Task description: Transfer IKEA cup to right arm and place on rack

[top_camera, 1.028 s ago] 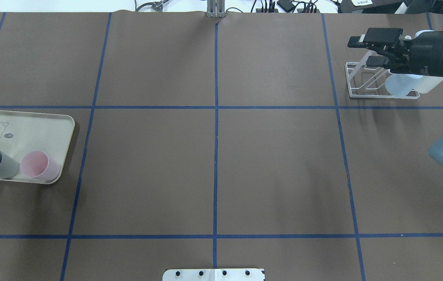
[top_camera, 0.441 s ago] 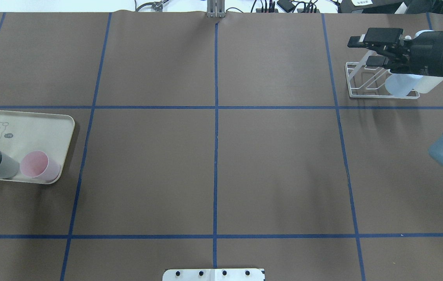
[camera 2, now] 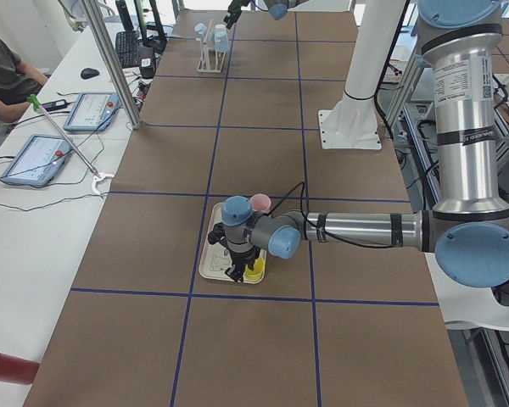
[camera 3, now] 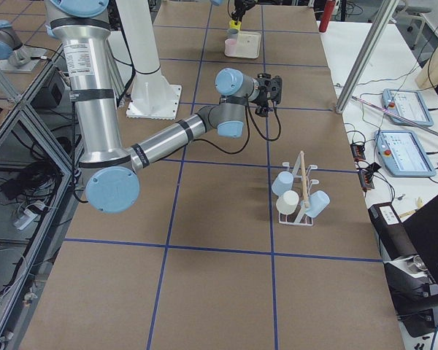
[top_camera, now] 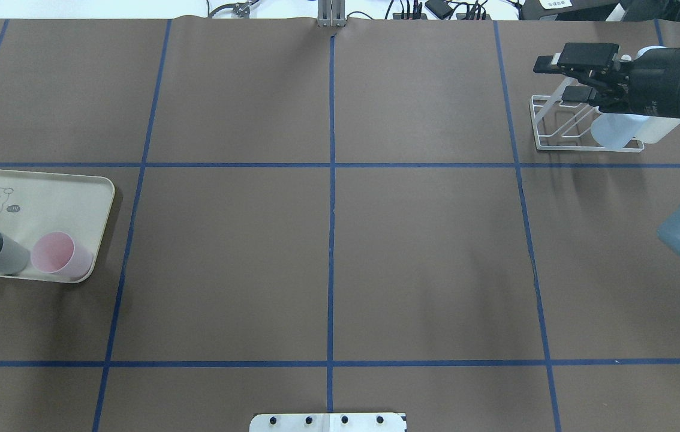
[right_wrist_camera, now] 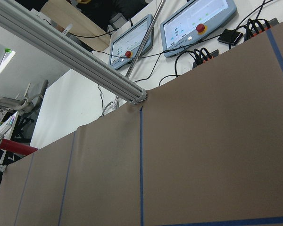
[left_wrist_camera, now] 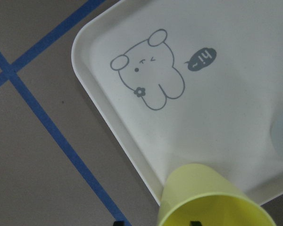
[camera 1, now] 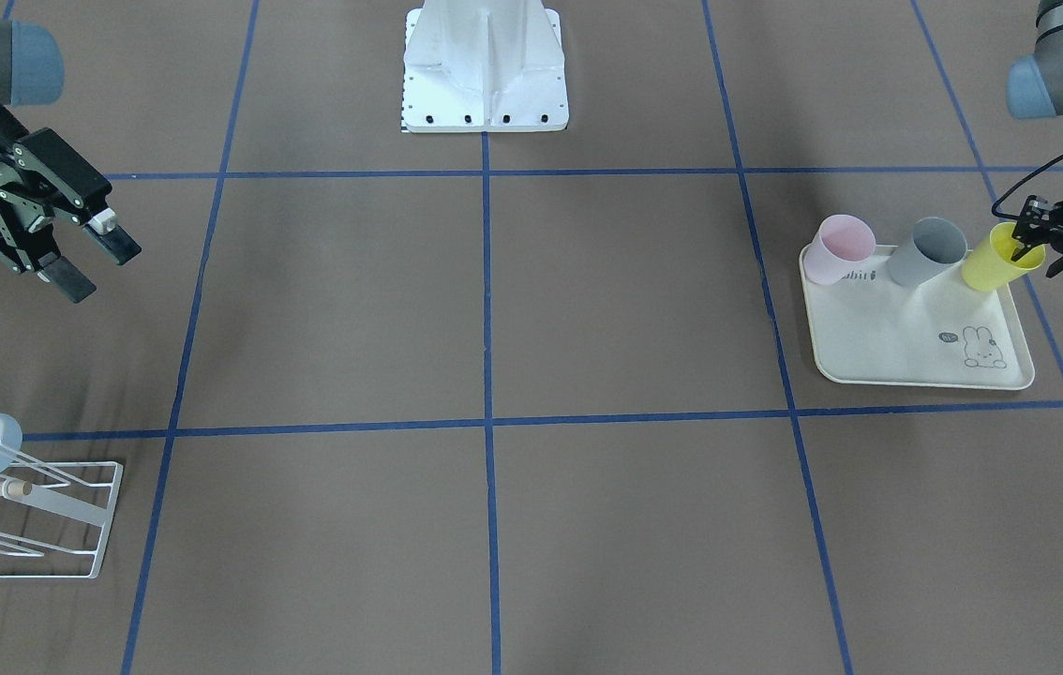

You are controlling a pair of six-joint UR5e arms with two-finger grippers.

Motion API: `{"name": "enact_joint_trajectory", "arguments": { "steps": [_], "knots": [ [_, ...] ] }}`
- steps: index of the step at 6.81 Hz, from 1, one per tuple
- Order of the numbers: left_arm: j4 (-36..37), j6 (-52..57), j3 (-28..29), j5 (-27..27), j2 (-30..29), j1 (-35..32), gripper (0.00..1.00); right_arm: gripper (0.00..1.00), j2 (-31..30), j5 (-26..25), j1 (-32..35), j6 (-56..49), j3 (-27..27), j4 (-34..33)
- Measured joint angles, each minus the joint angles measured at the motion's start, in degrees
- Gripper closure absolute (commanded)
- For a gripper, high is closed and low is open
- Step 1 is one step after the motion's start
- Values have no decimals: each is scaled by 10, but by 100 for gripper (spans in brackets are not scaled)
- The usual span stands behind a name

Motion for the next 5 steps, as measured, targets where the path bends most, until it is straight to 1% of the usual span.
{"name": "enact_joint_trajectory", "arguments": {
  "steps": [3, 5],
  "knots": [
    [-1, 6, -15, 1, 1, 1, 100, 0, 0, -1, 0, -1, 0, 0],
    [3, 16, -52, 4, 7, -11, 100, 0, 0, -1, 1, -1, 1, 0]
  ]
}}
